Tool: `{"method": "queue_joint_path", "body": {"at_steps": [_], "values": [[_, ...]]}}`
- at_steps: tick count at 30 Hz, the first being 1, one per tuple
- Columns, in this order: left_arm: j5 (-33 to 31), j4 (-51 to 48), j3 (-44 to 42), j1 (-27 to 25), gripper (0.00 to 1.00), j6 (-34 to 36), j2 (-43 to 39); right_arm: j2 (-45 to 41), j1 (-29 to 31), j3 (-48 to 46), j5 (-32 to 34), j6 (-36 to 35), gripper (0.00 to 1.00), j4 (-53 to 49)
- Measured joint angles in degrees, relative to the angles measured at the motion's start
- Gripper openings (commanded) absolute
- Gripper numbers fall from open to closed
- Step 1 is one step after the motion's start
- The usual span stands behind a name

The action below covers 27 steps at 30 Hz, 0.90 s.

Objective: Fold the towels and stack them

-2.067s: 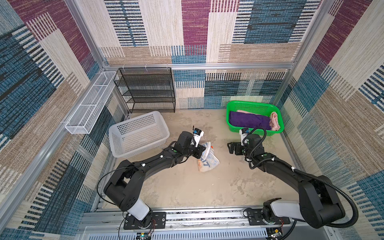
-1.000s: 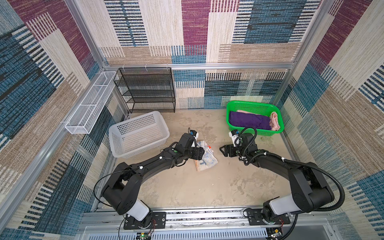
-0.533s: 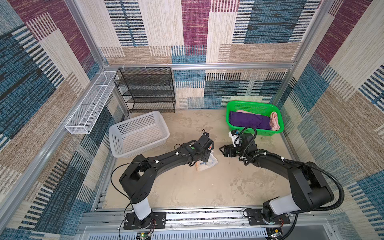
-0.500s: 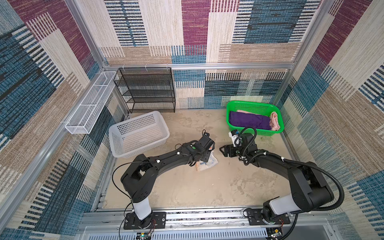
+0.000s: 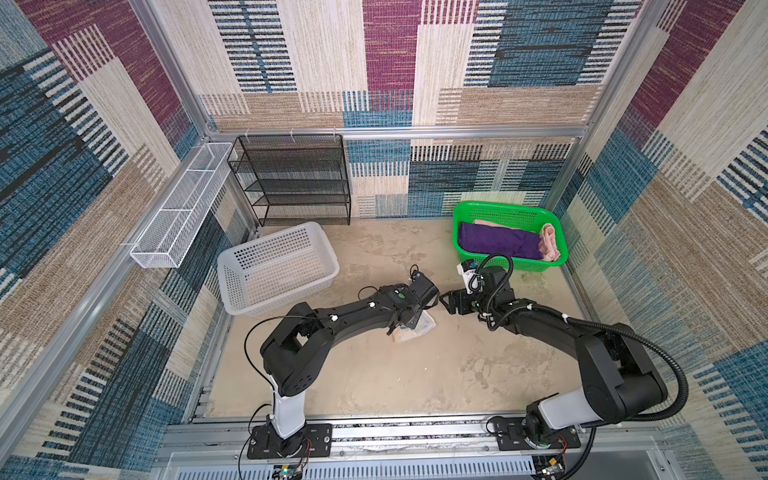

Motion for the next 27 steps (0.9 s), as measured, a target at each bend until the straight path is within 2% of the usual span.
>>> {"method": "queue_joint_path", "body": {"at_steps": [9, 18, 27], "values": [[-0.5, 0.0, -0.9, 0.0, 0.0, 6.0, -6.1, -0.9, 0.0, 0.0, -0.2, -1.1, 0.87, 1.4], [2.3, 2.4, -7.9, 0.0, 0.0, 15.8, -14.8, -2.4, 0.4, 0.7, -2.4, -4.1, 0.87, 3.4], [5.8, 6.4, -12.3, 0.0, 0.0, 22.3, -22.4, -1.3, 6.5, 1.2, -6.2, -9.6, 0.84, 10.2]]}}
